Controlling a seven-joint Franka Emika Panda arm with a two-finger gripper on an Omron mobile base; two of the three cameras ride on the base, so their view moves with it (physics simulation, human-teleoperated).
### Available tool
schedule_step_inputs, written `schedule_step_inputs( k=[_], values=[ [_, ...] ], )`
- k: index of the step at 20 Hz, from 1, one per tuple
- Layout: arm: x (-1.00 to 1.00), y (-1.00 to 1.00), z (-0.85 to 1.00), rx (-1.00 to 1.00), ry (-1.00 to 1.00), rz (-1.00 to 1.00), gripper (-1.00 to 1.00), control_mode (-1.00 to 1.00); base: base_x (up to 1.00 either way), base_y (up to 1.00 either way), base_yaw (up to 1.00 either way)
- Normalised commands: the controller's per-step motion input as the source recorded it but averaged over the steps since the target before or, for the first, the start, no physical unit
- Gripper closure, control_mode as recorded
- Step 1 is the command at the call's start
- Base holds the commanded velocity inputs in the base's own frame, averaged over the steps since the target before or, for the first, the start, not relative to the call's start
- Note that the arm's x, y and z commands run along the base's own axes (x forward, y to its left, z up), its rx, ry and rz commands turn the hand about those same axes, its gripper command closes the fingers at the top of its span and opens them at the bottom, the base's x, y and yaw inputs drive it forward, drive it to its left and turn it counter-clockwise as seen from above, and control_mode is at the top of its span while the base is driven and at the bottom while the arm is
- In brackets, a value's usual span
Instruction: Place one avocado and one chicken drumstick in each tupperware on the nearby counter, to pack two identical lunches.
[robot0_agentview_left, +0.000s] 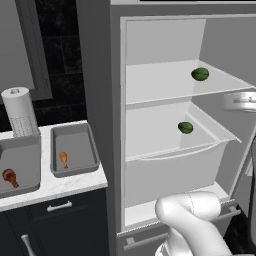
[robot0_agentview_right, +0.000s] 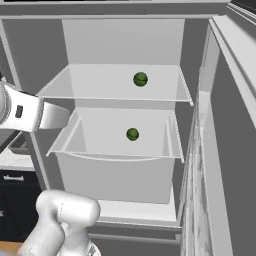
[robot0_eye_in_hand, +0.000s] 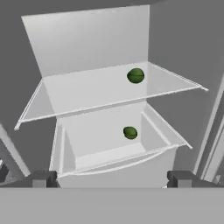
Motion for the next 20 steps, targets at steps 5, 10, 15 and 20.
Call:
schedule_step_inputs(
  k=[5,10,15,20],
  values=[
    [0.25,-0.18,0.52,-0.18,-0.04,0.04,-1.00,-1.00,0.00,0.00,0.00],
    [0.60,-0.43,-0.02,0.00,0.00,0.04,-1.00,-1.00,0.00,0.00,0.00],
    [0.38,-0.17,-0.26,0.01,-0.01,0.01,-1.00,-1.00,0.00,0.00,0.00],
    [0.57,0.00,-0.48,0.00,-0.05,0.00,-1.00,-1.00,0.00,0.00,0.00]
  ],
)
